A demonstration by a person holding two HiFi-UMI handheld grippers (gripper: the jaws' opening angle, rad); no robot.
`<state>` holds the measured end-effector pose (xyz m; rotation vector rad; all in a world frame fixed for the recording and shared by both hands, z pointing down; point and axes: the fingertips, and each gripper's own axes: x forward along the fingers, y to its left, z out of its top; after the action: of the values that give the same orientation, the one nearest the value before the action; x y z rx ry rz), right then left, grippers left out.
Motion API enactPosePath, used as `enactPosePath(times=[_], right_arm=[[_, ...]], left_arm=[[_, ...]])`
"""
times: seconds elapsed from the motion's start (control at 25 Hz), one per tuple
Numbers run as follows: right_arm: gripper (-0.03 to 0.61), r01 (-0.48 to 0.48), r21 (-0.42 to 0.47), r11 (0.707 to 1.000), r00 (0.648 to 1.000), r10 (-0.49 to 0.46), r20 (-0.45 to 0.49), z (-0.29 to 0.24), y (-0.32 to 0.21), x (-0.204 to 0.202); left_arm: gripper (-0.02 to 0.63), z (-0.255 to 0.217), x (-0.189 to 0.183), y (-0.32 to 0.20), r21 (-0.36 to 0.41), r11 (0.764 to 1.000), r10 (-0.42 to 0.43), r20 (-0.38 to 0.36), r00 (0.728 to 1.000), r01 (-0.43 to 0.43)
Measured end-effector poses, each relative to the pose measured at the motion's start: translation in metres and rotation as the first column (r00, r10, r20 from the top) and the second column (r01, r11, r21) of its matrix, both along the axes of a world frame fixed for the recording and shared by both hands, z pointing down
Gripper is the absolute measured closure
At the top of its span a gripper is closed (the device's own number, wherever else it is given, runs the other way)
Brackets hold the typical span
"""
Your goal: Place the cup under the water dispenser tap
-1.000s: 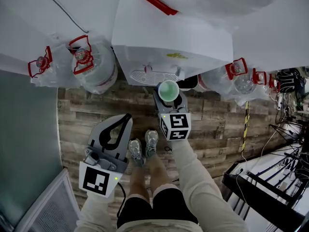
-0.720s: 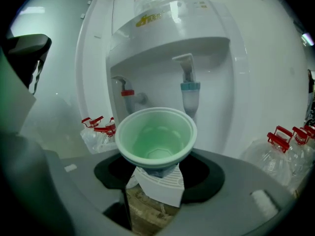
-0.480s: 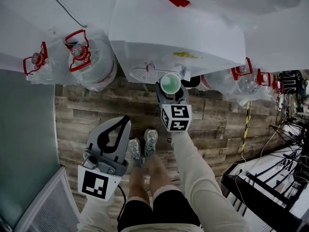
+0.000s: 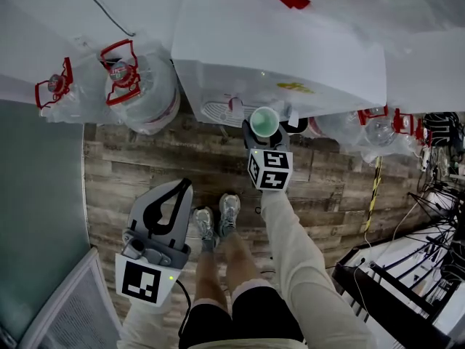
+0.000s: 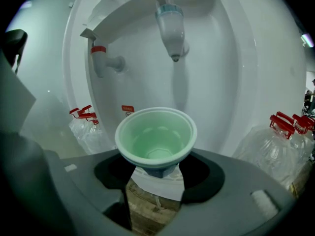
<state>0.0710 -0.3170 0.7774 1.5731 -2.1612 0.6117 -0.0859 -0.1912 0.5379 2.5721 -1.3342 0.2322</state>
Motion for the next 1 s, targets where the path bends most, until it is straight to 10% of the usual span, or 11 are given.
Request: enactPosePath(times=[1.0], right_arm=[[0.295,0.015,-0.063,0.998,1.000,-0.015,-0.004,0.034,-0.013,0.002]], left_arm=[[0.609,0.017,-0.009,0.005,-0.030,0.998,-0.046,0.027,0.999,0.047]])
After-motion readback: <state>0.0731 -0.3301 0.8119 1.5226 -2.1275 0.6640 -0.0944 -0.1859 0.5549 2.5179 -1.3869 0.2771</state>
